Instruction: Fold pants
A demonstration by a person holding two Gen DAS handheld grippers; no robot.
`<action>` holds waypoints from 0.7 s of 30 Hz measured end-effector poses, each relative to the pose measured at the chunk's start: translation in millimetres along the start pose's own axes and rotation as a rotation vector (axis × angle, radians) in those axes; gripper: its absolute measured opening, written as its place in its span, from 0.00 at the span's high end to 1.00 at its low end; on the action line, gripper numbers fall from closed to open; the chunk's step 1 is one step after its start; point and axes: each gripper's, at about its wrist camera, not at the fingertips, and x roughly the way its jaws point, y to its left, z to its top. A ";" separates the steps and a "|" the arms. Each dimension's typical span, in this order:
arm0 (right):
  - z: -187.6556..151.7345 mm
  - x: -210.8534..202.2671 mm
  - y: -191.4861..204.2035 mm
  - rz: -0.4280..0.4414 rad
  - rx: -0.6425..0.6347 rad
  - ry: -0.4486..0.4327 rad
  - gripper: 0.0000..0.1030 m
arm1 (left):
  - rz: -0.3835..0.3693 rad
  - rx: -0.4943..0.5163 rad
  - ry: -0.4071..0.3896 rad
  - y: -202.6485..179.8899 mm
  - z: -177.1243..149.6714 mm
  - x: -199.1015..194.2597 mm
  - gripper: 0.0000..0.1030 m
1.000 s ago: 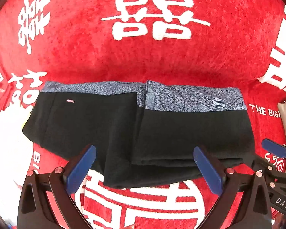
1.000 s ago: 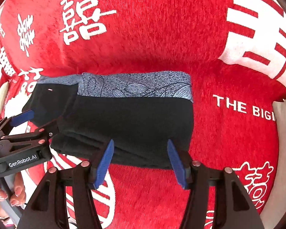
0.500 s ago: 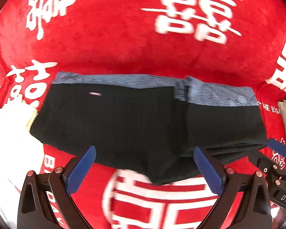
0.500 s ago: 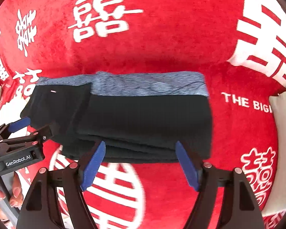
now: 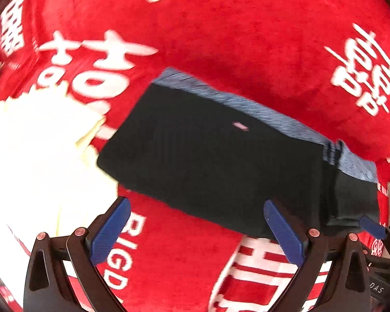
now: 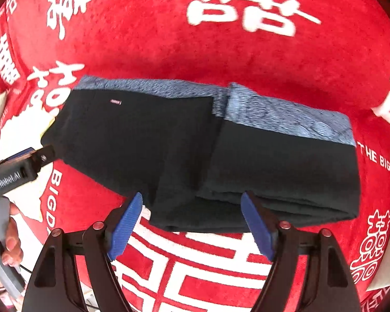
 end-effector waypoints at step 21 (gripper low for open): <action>10.6 61.3 -15.4 -0.061 0.031 0.145 0.15 | 0.034 -0.063 0.037 18.3 -2.8 24.6 0.00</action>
